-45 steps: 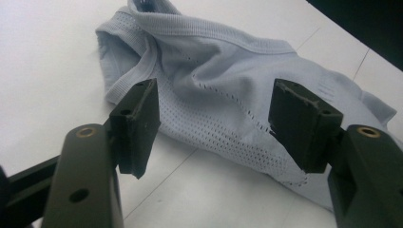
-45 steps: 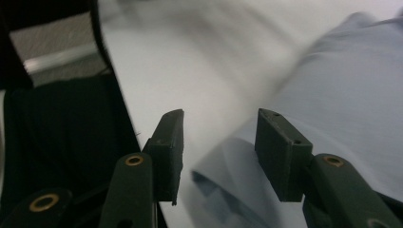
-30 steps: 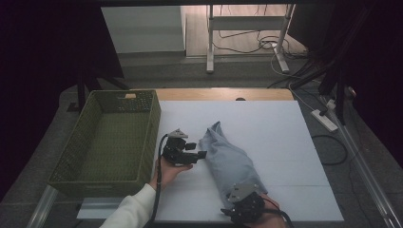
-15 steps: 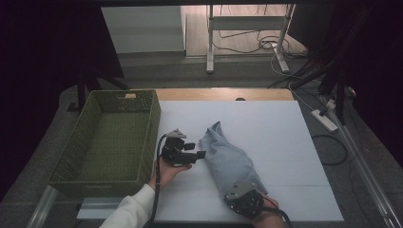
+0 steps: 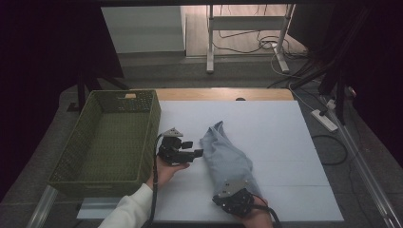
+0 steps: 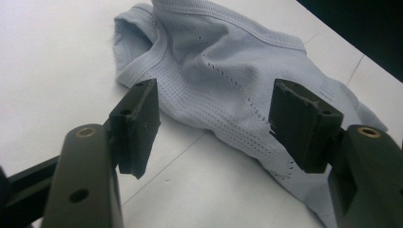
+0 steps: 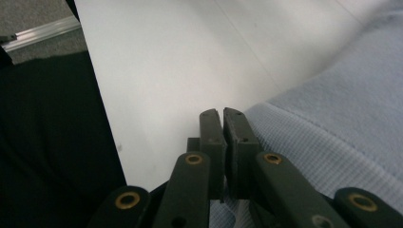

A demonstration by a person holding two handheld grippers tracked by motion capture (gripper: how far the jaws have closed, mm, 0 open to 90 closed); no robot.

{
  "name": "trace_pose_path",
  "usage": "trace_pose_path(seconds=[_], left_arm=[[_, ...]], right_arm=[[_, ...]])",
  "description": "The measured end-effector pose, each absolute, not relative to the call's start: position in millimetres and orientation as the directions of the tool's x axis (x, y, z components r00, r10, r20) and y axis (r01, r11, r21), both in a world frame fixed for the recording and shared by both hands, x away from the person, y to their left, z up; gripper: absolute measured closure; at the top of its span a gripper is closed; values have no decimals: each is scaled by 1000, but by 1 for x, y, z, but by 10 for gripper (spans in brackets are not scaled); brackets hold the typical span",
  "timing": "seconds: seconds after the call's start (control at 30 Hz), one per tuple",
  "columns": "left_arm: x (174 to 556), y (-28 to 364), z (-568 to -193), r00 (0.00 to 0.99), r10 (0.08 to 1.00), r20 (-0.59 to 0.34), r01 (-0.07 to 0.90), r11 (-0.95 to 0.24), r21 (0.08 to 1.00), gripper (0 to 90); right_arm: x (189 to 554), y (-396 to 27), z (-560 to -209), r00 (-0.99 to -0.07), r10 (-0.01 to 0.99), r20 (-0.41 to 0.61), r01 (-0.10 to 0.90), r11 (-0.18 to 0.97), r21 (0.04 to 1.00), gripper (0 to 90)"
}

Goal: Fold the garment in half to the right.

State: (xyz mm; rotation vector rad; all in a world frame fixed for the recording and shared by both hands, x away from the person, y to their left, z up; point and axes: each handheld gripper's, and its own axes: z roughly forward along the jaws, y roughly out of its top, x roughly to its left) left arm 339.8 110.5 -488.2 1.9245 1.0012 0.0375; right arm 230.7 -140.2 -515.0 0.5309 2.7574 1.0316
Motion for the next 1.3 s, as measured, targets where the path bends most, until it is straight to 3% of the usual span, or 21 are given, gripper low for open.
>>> trace_pose_path(seconds=[0.77,1.03,1.3], left_arm=[[336,116,-485,667,649,-365,625,-221,749,354],[331,121,-484,657,656,-371,631,-209,747,352],[323,123,-486,656,653,-378,637,-211,742,346]], right_arm=[[239,-100,-521,-941,337,8,250,680,690,866],[236,-113,-504,-928,373,-17,237,621,747,691],[248,-135,-479,-884,463,-71,239,576,782,590]])
